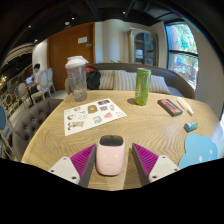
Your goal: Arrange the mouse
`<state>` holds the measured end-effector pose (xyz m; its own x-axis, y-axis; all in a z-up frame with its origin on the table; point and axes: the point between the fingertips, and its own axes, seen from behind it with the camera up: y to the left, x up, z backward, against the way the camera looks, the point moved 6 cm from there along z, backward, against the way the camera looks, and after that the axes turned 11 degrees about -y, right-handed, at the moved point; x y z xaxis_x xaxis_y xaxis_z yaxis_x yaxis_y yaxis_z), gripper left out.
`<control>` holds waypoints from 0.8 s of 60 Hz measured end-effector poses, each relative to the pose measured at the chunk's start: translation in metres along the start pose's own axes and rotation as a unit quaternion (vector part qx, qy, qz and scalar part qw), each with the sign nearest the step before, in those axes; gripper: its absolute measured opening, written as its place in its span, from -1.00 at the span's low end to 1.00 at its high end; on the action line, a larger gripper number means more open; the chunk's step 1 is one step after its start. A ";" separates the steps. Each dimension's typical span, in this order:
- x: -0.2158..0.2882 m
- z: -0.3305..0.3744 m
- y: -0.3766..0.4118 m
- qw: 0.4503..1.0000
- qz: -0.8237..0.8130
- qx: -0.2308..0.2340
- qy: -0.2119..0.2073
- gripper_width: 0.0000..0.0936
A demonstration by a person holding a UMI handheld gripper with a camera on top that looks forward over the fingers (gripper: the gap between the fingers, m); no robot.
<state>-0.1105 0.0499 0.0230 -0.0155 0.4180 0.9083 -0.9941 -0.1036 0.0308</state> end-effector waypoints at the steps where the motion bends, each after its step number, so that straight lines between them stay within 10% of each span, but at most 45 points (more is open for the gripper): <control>1: 0.001 -0.002 -0.001 1.000 -0.001 -0.003 0.000 0.52; 19: 0.006 0.000 -0.011 1.000 -0.008 -0.010 0.007 -0.04; 34: 0.115 0.107 -0.115 0.985 0.060 -0.020 -0.159 -0.08; 48: 0.071 0.136 -0.267 0.990 0.017 -0.093 -0.104 -0.08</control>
<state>0.1684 -0.0151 0.1360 -0.0468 0.2209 0.9742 -0.9962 0.0609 -0.0616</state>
